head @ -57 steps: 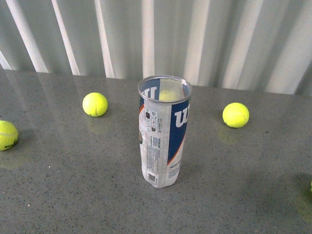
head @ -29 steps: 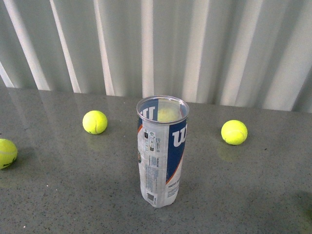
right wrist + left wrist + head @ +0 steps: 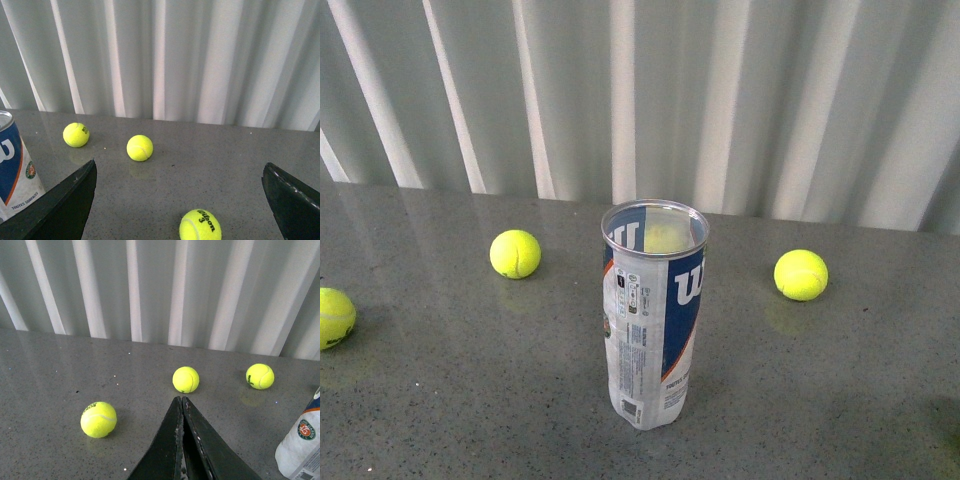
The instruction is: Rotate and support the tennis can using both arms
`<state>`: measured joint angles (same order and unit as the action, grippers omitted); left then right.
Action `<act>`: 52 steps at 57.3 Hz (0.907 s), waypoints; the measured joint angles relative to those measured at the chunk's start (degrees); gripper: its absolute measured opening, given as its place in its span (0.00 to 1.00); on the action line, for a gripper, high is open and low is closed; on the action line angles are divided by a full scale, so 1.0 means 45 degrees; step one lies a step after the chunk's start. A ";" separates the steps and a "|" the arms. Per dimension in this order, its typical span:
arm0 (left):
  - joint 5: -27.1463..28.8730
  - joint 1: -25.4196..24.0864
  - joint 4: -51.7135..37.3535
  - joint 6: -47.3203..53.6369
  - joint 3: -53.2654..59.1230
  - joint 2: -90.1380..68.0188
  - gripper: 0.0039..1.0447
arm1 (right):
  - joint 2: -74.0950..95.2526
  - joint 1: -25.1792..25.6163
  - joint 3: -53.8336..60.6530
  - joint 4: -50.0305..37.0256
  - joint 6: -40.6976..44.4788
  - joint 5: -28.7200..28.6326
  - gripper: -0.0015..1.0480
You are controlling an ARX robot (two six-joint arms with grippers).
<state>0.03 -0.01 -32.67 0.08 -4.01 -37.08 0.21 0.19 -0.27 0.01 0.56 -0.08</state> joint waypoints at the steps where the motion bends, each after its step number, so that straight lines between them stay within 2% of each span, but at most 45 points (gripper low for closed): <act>1: 0.0000 0.0000 0.0097 0.0005 0.0044 0.0136 0.03 | 0.0000 0.0000 0.0000 0.0000 0.0000 0.0000 0.93; 11: 0.0000 0.0000 0.0889 -0.0005 0.0325 0.1239 0.03 | 0.0000 0.0000 0.0000 0.0000 0.0000 0.0000 0.93; 17: 0.0015 0.0000 0.0607 -0.0015 0.0583 0.1506 0.03 | 0.0000 0.0000 0.0000 0.0000 0.0000 0.0000 0.93; 52: 0.0000 0.0000 0.4002 -0.0015 0.0588 0.5037 0.03 | 0.0000 0.0000 0.0000 0.0000 0.0000 0.0000 0.93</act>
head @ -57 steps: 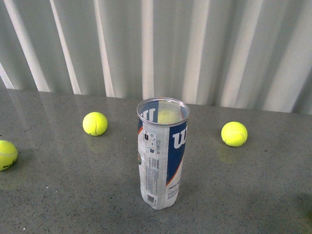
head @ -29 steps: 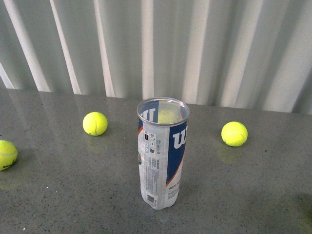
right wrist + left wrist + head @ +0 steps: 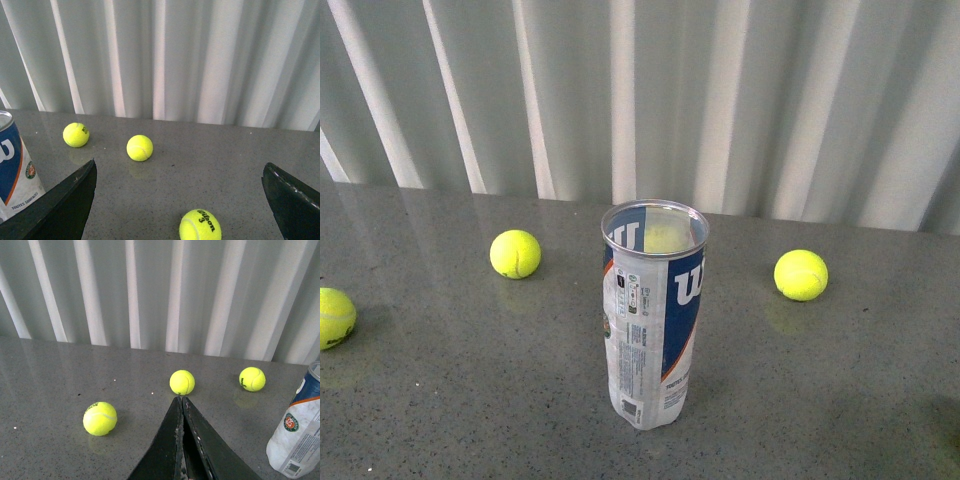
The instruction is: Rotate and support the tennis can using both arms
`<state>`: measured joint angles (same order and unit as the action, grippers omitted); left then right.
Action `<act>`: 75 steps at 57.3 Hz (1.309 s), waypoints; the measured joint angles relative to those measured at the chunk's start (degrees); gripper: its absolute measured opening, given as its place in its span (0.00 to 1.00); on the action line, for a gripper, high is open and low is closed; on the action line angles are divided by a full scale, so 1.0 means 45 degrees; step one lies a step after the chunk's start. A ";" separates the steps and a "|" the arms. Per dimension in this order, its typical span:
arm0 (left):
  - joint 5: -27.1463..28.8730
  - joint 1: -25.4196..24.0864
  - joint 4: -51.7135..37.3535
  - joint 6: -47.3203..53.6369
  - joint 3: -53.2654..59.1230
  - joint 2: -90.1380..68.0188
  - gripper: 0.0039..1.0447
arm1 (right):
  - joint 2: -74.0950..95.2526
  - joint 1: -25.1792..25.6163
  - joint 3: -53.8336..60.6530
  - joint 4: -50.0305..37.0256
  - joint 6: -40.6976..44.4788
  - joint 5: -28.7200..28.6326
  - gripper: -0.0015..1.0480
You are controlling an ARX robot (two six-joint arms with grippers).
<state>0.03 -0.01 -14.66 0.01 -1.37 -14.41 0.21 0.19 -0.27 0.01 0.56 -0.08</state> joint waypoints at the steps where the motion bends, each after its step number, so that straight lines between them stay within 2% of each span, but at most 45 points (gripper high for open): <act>1: 0.0000 0.0000 0.0063 0.0000 0.0005 0.0078 0.03 | 0.0000 0.0000 0.0000 0.0000 0.0000 0.0000 0.93; 15: 0.0000 0.0000 0.1069 0.0000 0.0000 0.1064 0.03 | 0.0000 0.0000 0.0000 0.0000 0.0000 0.0000 0.93; 18: -0.0019 0.0000 0.2686 -0.0015 0.0000 0.2249 0.03 | 0.0000 0.0000 0.0000 0.0000 0.0000 0.0000 0.93; 20: -0.0005 0.0000 0.3079 -0.0019 0.0000 0.2647 0.03 | 0.0000 0.0000 0.0000 0.0000 0.0000 0.0005 0.93; 35: -0.0005 0.0000 0.3230 -0.0034 0.0000 0.3152 0.04 | 0.0000 0.0000 0.0000 0.0000 0.0000 0.0000 0.93; 53: -0.0005 0.0000 0.3230 -0.0034 0.0000 0.3152 0.59 | 0.0000 0.0000 0.0000 0.0000 0.0000 0.0000 0.93; 57: -0.0005 0.0000 0.3230 -0.0034 0.0000 0.3152 0.78 | 0.0000 0.0000 0.0000 0.0000 0.0000 0.0000 0.93; 63: -0.0005 0.0000 0.3230 -0.0029 0.0000 0.3152 0.94 | 0.0000 0.0000 0.0000 0.0000 0.0000 0.0000 0.93; 75: -0.0005 0.0000 0.3230 -0.0029 0.0000 0.3152 0.94 | 0.0000 0.0000 0.0000 0.0000 0.0000 0.0000 0.93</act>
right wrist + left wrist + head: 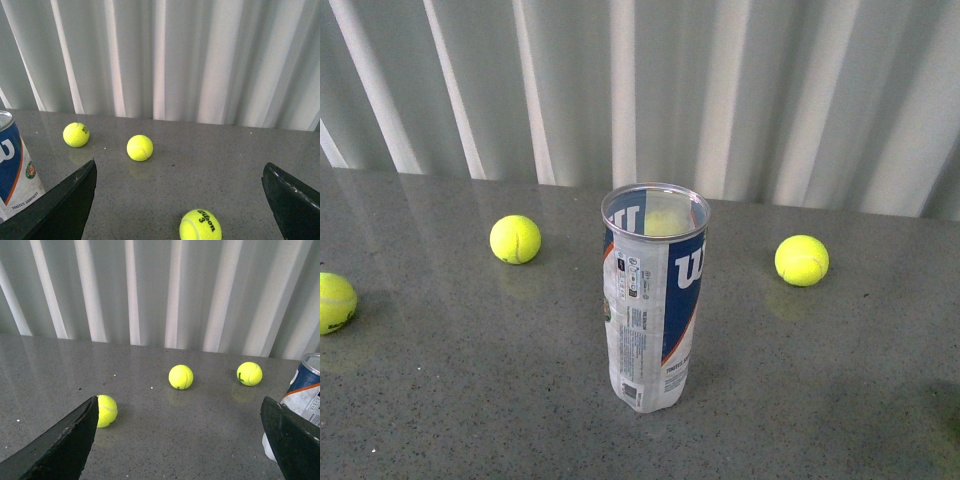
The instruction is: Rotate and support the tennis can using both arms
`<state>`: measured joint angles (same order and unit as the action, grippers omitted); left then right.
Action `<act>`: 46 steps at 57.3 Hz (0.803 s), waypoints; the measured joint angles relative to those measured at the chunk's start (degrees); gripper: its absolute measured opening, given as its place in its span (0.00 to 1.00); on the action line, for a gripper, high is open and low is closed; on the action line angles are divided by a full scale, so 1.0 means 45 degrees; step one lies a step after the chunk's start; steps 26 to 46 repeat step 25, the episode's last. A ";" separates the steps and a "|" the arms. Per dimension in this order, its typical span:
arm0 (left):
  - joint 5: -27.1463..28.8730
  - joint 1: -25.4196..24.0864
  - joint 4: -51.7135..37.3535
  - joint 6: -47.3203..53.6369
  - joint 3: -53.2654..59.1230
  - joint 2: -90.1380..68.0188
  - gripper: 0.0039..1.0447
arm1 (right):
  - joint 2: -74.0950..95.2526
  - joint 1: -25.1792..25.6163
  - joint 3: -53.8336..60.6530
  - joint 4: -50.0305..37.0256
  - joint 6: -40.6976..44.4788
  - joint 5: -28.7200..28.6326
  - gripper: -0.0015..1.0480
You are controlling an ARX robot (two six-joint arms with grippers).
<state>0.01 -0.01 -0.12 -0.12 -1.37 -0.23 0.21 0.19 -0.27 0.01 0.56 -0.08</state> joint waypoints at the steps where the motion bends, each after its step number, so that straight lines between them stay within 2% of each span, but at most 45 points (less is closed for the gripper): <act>1: 0.0000 0.0000 0.0000 0.0000 0.0000 0.0000 0.94 | 0.0000 0.0000 0.0000 0.0000 0.0000 0.0000 0.93; 46: 0.0000 0.0000 0.0000 0.0000 0.0000 0.0000 0.94 | 0.0000 0.0000 0.0000 0.0000 0.0000 0.0000 0.93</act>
